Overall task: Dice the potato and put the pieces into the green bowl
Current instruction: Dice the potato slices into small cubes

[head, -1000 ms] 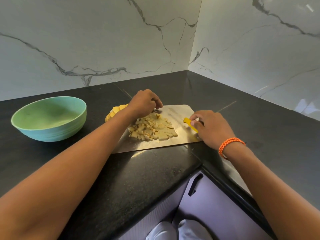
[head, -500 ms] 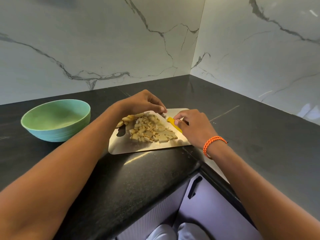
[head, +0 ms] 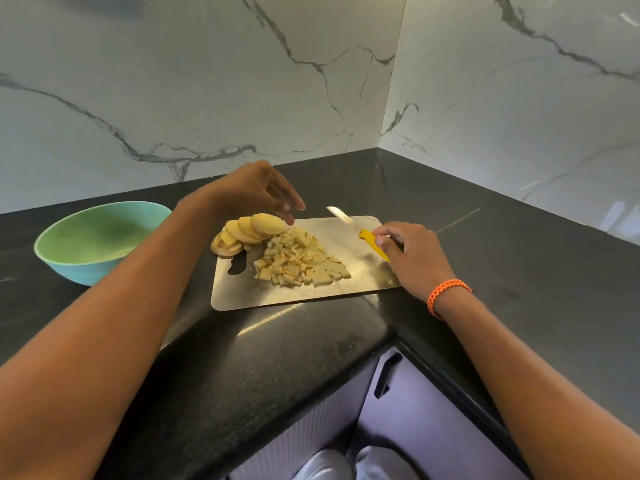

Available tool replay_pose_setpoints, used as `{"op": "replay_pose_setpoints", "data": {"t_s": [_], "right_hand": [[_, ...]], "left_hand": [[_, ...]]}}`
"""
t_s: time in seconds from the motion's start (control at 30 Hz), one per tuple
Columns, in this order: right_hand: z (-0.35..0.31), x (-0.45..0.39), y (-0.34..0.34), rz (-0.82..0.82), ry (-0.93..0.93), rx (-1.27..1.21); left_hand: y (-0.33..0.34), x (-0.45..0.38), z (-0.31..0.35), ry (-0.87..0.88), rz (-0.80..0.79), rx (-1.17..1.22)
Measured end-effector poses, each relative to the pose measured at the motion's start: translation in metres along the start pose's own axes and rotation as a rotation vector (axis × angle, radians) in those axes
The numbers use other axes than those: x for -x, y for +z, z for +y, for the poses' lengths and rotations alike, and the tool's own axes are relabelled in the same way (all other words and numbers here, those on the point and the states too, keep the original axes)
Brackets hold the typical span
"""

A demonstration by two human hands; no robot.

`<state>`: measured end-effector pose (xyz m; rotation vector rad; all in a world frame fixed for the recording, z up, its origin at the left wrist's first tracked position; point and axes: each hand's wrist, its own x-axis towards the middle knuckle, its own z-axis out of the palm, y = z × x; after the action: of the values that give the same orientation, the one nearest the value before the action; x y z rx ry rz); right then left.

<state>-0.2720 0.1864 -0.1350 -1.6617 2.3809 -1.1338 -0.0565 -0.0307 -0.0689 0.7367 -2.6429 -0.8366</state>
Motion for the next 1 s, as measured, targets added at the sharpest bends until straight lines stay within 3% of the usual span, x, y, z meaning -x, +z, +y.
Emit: {"op": "replay_pose_setpoints", "data": {"t_s": [0.2,0.33,0.43,0.6,1.0], "right_hand": [[-0.001,-0.001,0.012,0.079,-0.007,0.046],[-0.001,0.002,0.013,0.072,0.007,0.068],[-0.002,0.002,0.012,0.063,0.003,0.087],[-0.002,0.002,0.012,0.055,0.006,0.101],[0.001,0.0,0.015,0.038,0.017,0.113]], "left_hand": [[-0.002,-0.004,-0.017,-0.032,-0.016,-0.041],[-0.002,-0.007,-0.022,-0.219,-0.176,-0.246],[0.0,-0.008,-0.021,-0.233,-0.225,-0.268],[0.0,-0.008,-0.023,-0.207,-0.129,-0.233],[-0.008,-0.013,-0.028,-0.234,-0.239,-0.14]]}}
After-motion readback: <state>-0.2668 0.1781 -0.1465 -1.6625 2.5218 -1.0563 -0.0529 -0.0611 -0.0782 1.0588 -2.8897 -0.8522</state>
